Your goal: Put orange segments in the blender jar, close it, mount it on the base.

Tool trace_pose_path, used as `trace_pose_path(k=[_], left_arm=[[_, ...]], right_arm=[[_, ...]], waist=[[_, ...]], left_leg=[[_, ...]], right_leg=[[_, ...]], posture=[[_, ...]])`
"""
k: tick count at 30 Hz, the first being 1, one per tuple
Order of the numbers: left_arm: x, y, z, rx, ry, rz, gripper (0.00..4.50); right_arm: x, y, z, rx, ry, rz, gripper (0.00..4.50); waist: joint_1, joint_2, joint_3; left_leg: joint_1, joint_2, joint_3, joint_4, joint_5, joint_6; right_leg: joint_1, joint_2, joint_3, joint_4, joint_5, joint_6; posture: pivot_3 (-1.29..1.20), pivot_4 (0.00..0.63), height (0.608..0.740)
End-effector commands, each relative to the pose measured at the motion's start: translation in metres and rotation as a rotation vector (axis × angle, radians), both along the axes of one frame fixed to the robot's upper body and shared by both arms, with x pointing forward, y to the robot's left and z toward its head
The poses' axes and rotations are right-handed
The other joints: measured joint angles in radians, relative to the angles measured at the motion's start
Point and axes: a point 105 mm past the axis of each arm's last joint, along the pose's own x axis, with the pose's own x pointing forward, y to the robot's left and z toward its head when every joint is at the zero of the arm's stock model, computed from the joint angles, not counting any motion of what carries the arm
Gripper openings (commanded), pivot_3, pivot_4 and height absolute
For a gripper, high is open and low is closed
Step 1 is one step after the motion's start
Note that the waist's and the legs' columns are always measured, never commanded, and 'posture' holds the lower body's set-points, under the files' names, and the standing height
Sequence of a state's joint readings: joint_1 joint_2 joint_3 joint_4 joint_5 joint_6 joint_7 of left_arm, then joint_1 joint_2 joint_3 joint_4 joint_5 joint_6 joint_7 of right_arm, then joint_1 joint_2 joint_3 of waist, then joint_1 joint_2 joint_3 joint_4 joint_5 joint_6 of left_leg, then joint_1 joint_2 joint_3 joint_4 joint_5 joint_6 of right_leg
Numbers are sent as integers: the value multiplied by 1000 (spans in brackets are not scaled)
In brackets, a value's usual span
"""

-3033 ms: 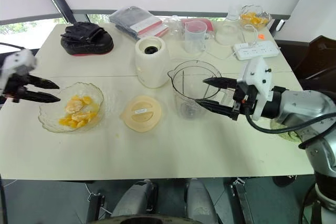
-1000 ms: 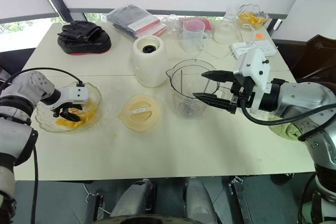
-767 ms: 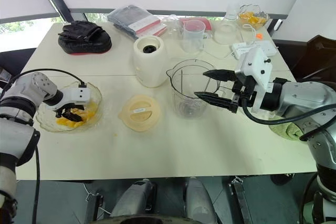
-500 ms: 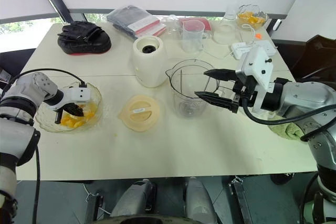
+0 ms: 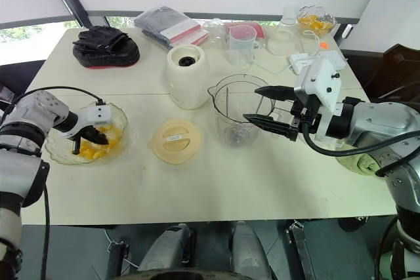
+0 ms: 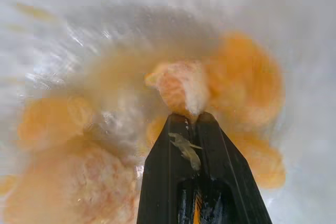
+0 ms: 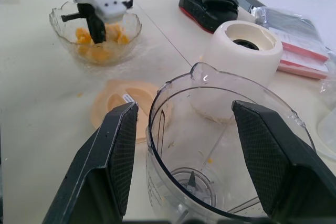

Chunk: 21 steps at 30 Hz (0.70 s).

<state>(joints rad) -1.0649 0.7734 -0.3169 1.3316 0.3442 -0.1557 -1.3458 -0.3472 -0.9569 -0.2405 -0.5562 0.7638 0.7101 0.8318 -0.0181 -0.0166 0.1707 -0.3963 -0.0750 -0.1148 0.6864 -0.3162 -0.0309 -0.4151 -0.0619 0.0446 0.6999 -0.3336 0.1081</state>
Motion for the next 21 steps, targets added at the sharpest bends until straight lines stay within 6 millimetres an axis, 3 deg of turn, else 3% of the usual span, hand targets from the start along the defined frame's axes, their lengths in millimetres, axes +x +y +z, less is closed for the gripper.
trace_pose_path(k=[1, 13, 17, 21], left_arm=[[6, 2, 21, -164, -80, 100, 48], [-15, 27, 57, -541, -216, 224, 48], [-11, 9, 110, -728, -372, 179, 48], [-6, -14, 154, -778, -464, 88, 48]], right_arm=[[-3, 1, 9, -4, -55, 6, 2990], [-2, -4, 3, -2, -34, -5, 2990], [-1, -7, 1, -10, -28, -21, 2990], [-3, -8, 0, -8, -27, -32, 2990]], waist=[[0, 0, 0], [-23, -1, -1], [-23, -1, -1], [-18, -1, -1]], left_leg=[[0, 0, 0, 0, 0, 0], [-4, 0, 0, 1, 1, -1], [-10, 0, -3, 6, 1, -1], [-13, 0, -3, 12, 0, -1]], right_leg=[[0, 0, 0, 0, 0, 0], [-5, 0, 0, 2, 0, 0], [-10, 0, -1, 4, 0, 0], [-9, -1, -1, 5, 0, 0]], posture=[[0, 150, 740], [0, 150, 740], [0, 150, 740], [0, 150, 740]])
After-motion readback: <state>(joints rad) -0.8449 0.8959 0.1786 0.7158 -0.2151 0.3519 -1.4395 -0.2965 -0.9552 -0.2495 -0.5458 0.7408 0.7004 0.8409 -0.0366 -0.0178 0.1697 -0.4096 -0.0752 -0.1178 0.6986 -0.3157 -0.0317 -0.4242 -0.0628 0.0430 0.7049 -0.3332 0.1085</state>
